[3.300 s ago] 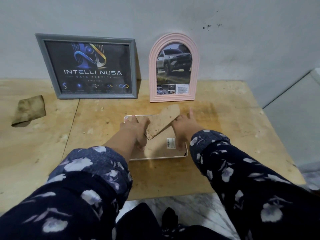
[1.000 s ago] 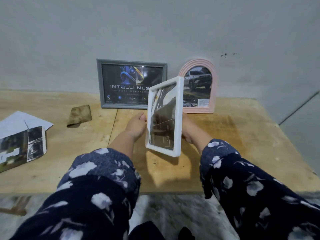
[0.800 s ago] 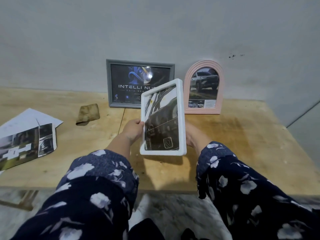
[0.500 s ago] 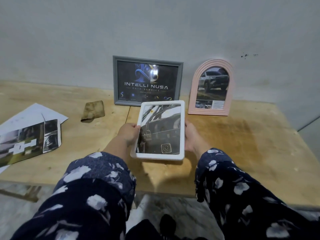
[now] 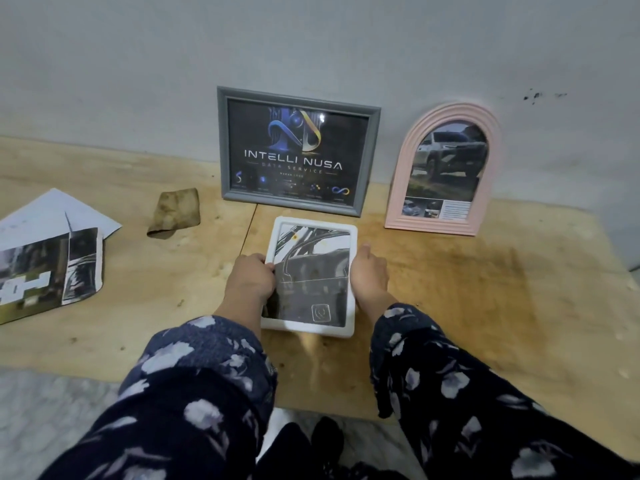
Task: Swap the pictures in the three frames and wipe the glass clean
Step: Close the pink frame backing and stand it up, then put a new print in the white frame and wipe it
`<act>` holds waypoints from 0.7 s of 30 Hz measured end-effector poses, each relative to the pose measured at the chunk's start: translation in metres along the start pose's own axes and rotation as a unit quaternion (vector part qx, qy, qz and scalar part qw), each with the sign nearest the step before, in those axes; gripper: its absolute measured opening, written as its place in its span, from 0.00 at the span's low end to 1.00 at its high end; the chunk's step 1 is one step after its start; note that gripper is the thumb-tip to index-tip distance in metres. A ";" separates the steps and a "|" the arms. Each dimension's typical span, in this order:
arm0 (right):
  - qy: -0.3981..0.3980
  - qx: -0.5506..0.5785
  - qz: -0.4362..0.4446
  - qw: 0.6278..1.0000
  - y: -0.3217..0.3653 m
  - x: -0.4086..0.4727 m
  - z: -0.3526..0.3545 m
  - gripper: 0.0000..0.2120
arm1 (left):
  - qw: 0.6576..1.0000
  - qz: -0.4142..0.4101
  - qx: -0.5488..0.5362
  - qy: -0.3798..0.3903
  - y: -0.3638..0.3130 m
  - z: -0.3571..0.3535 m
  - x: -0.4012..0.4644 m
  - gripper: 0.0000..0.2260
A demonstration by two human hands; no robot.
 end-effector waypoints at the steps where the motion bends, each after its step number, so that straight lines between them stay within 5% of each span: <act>1: 0.008 -0.017 0.008 1.000 -0.001 0.004 -0.001 0.33 | 1.000 0.005 0.005 0.000 0.000 0.000 0.002 0.09; 6: -0.009 -0.085 0.037 0.996 0.007 0.013 0.000 0.32 | 1.000 -0.005 0.026 0.007 0.000 0.001 0.004 0.13; 11: -0.028 -0.227 0.099 0.968 0.034 0.001 -0.014 0.22 | 0.999 -0.002 0.040 0.033 0.012 0.017 0.004 0.13; 21: 0.149 -0.343 0.271 0.887 0.095 -0.051 -0.166 0.20 | 0.989 0.050 0.138 -0.026 0.116 0.100 0.042 0.22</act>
Point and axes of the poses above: each hand's wrist, its own x-axis towards the middle knuckle, its own z-axis out of the back of the hand, y = z × x, the point moved 5 cm from there along x, towards the middle knuckle, and after that the axes turned 11 degrees about x, right-handed, at the moved point
